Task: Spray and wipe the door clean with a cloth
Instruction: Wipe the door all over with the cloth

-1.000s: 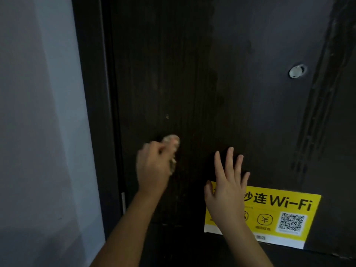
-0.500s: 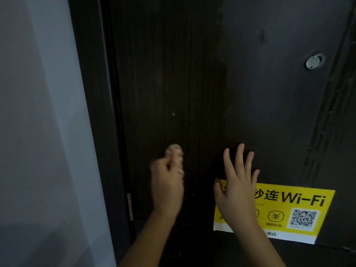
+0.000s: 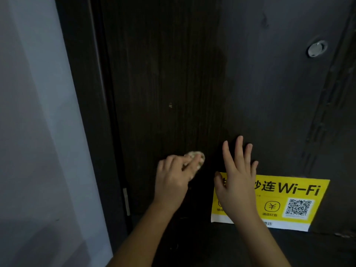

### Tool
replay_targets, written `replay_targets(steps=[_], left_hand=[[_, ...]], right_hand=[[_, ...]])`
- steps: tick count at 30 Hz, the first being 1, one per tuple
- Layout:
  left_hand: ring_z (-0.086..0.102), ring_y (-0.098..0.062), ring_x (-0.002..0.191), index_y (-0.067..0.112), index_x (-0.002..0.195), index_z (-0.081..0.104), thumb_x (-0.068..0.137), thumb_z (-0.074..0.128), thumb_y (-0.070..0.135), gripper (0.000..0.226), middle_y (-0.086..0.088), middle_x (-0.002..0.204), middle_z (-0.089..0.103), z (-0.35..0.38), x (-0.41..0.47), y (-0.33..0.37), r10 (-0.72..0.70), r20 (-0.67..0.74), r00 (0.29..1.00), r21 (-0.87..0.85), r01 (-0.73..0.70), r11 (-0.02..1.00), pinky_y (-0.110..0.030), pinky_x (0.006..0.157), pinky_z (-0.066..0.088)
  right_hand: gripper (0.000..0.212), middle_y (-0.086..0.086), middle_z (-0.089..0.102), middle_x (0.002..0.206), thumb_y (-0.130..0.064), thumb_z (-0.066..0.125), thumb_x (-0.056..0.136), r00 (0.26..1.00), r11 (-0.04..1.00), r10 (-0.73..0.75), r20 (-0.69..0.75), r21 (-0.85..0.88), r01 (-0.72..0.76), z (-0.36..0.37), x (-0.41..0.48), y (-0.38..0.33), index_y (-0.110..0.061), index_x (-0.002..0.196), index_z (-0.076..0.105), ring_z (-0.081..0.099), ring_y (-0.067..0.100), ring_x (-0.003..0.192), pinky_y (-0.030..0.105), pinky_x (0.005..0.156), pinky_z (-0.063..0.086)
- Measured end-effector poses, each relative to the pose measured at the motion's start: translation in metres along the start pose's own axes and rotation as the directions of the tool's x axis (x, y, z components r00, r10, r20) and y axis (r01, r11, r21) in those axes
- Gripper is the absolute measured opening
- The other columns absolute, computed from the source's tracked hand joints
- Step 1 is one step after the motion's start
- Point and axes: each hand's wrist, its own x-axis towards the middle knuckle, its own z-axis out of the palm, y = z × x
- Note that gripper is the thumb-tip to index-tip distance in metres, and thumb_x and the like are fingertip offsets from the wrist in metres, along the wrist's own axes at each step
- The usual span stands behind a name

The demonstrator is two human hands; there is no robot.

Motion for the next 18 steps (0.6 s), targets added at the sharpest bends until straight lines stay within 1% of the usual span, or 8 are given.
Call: replay_targets(steps=[4,6,10,12,14,16,17,18], left_hand=[[0.044,-0.022,0.091,0.020,0.125,0.063,0.084,0.046,0.015,0.045,-0.010,0.098,0.057,-0.005,0.019,-0.024,-0.271,-0.172,0.947,0.012,0.278,0.961,-0.034,0.073,0.038],[0.045,-0.022,0.090,0.023,0.127,0.059,0.085,0.050,0.016,0.043,-0.006,0.100,0.053,0.007,0.005,-0.012,-0.220,-0.156,0.963,0.007,0.224,0.975,-0.035,0.072,0.040],[0.049,-0.018,0.086,0.031,0.131,0.048,0.082,0.061,0.020,0.052,0.000,0.095,0.057,0.021,-0.041,0.009,0.063,0.045,0.997,0.025,-0.064,0.998,-0.034,0.073,0.039],[0.050,-0.019,0.086,0.029,0.127,0.055,0.078,0.072,0.014,0.054,-0.003,0.093,0.060,0.012,-0.030,-0.010,-0.030,0.002,1.000,0.007,0.030,1.000,-0.036,0.074,0.039],[0.051,-0.022,0.085,0.025,0.120,0.064,0.083,0.061,0.013,0.039,-0.006,0.091,0.059,-0.001,-0.010,-0.023,-0.214,-0.106,0.971,-0.023,0.213,0.977,-0.038,0.074,0.039],[0.053,-0.023,0.082,0.031,0.111,0.067,0.088,0.052,0.025,0.028,-0.003,0.085,0.059,-0.002,-0.003,-0.011,-0.358,-0.083,0.930,-0.115,0.348,0.930,-0.040,0.072,0.045],[0.054,-0.022,0.081,0.035,0.109,0.065,0.090,0.051,0.029,0.024,0.000,0.083,0.059,0.002,-0.007,0.001,-0.321,-0.030,0.947,-0.126,0.315,0.941,-0.040,0.071,0.047],[0.054,-0.020,0.080,0.035,0.114,0.061,0.090,0.050,0.029,0.027,0.001,0.085,0.059,0.008,-0.018,0.014,-0.184,0.016,0.983,-0.098,0.184,0.978,-0.040,0.070,0.047]], right_hand=[[0.082,-0.006,-0.015,0.160,-0.016,0.057,0.089,1.000,1.000,-0.027,-0.001,-0.003,0.027,-0.002,-0.002,0.004,-0.029,0.153,0.007,-0.022,0.019,0.146,0.048,0.117,-0.004],[0.083,-0.005,-0.013,0.161,-0.014,0.057,0.087,1.000,1.000,-0.025,0.001,-0.008,0.025,0.001,-0.005,0.007,-0.028,0.153,0.008,-0.020,0.019,0.146,0.049,0.117,-0.003],[0.088,-0.003,-0.013,0.161,-0.014,0.059,0.085,1.000,1.000,0.009,0.010,-0.021,-0.008,0.006,-0.014,0.013,-0.027,0.153,0.006,-0.020,0.021,0.147,0.054,0.117,0.000],[0.087,-0.003,-0.014,0.161,-0.016,0.059,0.086,1.000,1.000,0.014,0.021,-0.028,-0.013,0.008,-0.017,0.013,-0.027,0.153,0.005,-0.020,0.021,0.146,0.054,0.117,0.000],[0.086,-0.004,-0.015,0.161,-0.018,0.058,0.086,1.000,0.999,0.015,0.016,-0.028,-0.015,0.008,-0.017,0.013,-0.028,0.153,0.005,-0.020,0.021,0.146,0.054,0.117,0.000],[0.087,-0.004,-0.016,0.160,-0.020,0.059,0.086,1.000,0.999,0.020,0.016,-0.032,-0.020,0.009,-0.016,0.011,-0.027,0.153,0.004,-0.021,0.021,0.146,0.054,0.117,0.000],[0.087,-0.003,-0.017,0.160,-0.020,0.059,0.086,1.000,0.999,0.026,0.016,-0.029,-0.026,0.010,-0.015,0.010,-0.027,0.154,0.004,-0.021,0.021,0.146,0.055,0.117,0.000],[0.088,-0.003,-0.017,0.160,-0.021,0.060,0.086,0.999,0.999,0.033,0.019,-0.026,-0.033,0.011,-0.015,0.009,-0.026,0.154,0.004,-0.022,0.021,0.146,0.055,0.117,0.000]])
